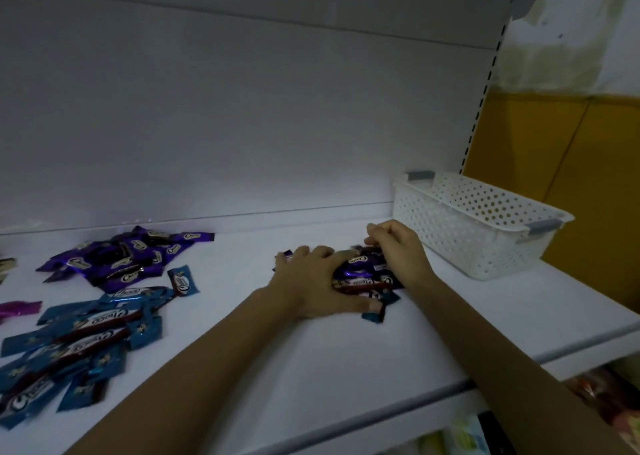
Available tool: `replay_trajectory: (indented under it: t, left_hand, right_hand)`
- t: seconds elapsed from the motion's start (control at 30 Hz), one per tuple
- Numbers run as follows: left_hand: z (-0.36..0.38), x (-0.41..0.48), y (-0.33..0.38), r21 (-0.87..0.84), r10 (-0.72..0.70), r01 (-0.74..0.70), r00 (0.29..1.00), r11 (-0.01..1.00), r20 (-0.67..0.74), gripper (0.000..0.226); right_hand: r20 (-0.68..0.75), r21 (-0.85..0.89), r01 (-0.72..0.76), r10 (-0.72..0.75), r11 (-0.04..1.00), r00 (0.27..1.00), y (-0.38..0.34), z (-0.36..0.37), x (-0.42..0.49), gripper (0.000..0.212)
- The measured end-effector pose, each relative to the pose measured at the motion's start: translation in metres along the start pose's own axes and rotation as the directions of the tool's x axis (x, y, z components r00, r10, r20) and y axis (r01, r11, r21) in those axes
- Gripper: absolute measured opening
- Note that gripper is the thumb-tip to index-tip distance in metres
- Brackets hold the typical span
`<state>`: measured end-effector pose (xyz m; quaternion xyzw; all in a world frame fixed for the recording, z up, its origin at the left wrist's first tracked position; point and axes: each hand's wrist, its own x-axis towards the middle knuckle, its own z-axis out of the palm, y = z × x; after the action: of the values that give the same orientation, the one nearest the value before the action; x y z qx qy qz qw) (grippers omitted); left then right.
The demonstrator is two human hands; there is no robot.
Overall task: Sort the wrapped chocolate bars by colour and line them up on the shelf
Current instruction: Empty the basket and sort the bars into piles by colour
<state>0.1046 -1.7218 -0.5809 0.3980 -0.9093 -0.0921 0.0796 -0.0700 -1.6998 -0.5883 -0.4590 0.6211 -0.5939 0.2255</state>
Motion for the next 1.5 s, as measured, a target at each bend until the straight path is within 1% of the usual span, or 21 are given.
replay_trajectory:
  t: [0.1,0.17,0.23,0.3,0.4,0.47,0.53,0.63,0.7,0.77,0.83,0.9,0.93,1.0,1.03,1.1,1.17,1.23,1.3,1.4,1.5]
  left_hand:
    - [-0.005,0.005,0.007,0.028,0.042,-0.038,0.991,0.999,-0.127,0.069]
    - [-0.008,0.006,0.011,0.157,0.118,-0.091,0.978,0.983,-0.175,0.054]
    - [-0.012,0.009,0.014,0.337,0.201,-0.129,0.961,0.933,-0.189,0.049]
    - [-0.021,0.013,0.015,0.466,0.236,-0.133,0.957,0.875,-0.169,0.048]
    - [-0.034,0.019,0.012,0.576,0.248,-0.138,0.962,0.805,-0.116,0.041]
    - [-0.041,0.021,0.007,0.583,0.238,-0.134,0.965,0.801,-0.105,0.039]
    - [-0.047,0.020,0.000,0.524,0.227,-0.120,0.963,0.843,-0.146,0.042]
    - [-0.054,0.016,-0.012,0.344,0.171,-0.085,0.959,0.935,-0.226,0.038]
    - [-0.055,0.012,-0.019,0.159,0.115,-0.071,0.950,0.985,-0.289,0.033]
    - [-0.054,0.006,-0.023,-0.077,0.031,-0.062,0.939,0.995,-0.344,0.035]
    - [-0.052,-0.001,-0.025,-0.305,-0.085,-0.034,0.925,0.952,-0.370,0.041]
    - [-0.050,-0.009,-0.029,-0.511,-0.211,-0.009,0.904,0.860,-0.373,0.041]
    - [-0.050,-0.014,-0.031,-0.599,-0.266,-0.006,0.892,0.801,-0.365,0.041]
    - [-0.052,-0.024,-0.037,-0.739,-0.343,-0.009,0.882,0.674,-0.324,0.045]
    - [-0.054,-0.030,-0.039,-0.783,-0.369,-0.010,0.878,0.622,-0.304,0.047]
    - [-0.057,-0.041,-0.046,-0.824,-0.415,-0.009,0.861,0.567,-0.295,0.044]
    - [-0.059,-0.054,-0.053,-0.813,-0.442,-0.012,0.835,0.582,-0.329,0.041]
    - [-0.062,-0.069,-0.063,-0.786,-0.453,-0.024,0.806,0.617,-0.380,0.039]
    - [-0.067,-0.090,-0.078,-0.755,-0.477,-0.018,0.766,0.655,-0.431,0.039]
    - [-0.079,-0.131,-0.108,-0.740,-0.532,-0.004,0.692,0.673,-0.488,0.039]
    - [-0.091,-0.174,-0.140,-0.754,-0.604,0.027,0.616,0.657,-0.505,0.040]
  right_hand:
    - [-0.065,-0.080,0.023,-0.028,0.997,0.997,0.001,-0.001,0.002,0.031]
    - [-0.081,-0.147,0.052,-0.064,0.988,0.995,0.001,-0.001,0.002,0.033]
    - [-0.084,-0.189,0.082,-0.100,0.979,0.991,0.002,-0.001,0.001,0.034]
    - [-0.082,-0.173,0.085,-0.100,0.981,0.992,0.003,0.000,0.001,0.033]
    - [-0.082,-0.208,0.102,-0.121,0.973,0.989,0.004,-0.001,0.001,0.034]
    - [-0.066,-0.251,0.128,-0.148,0.960,0.987,0.005,-0.001,0.001,0.038]
    - [-0.049,-0.274,0.143,-0.162,0.951,0.986,0.006,0.000,0.001,0.041]
    - [-0.031,-0.297,0.157,-0.174,0.942,0.984,0.007,0.001,0.000,0.041]
    - [-0.014,-0.343,0.191,-0.209,0.920,0.978,0.007,0.001,0.000,0.039]
    - [0.008,-0.391,0.243,-0.260,0.888,0.965,0.005,0.000,-0.002,0.038]
    - [0.030,-0.460,0.328,-0.355,0.825,0.935,0.003,0.000,-0.004,0.035]
    - [0.042,-0.537,0.421,-0.475,0.731,0.879,-0.006,0.000,-0.007,0.029]
    - [0.052,-0.548,0.454,-0.513,0.703,0.857,-0.013,0.001,-0.009,0.027]
    - [0.096,-0.503,0.495,-0.523,0.709,0.847,-0.032,0.008,-0.016,0.029]
    - [0.125,-0.440,0.486,-0.484,0.755,0.866,-0.043,0.015,-0.021,0.031]
    - [0.205,-0.238,0.379,-0.335,0.894,0.920,-0.071,0.037,-0.037,0.034]
    - [0.299,-0.083,0.257,-0.222,0.963,0.928,-0.093,0.066,-0.052,0.032]
    - [0.374,-0.007,0.151,-0.137,0.989,0.917,-0.111,0.096,-0.064,0.028]
    - [0.444,0.070,0.058,-0.083,0.996,0.892,-0.127,0.123,-0.076,0.018]
    - [0.556,0.094,0.003,-0.055,0.996,0.829,-0.147,0.164,-0.094,0.011]
    - [0.614,0.130,-0.023,-0.062,0.991,0.787,-0.163,0.208,-0.115,0.011]
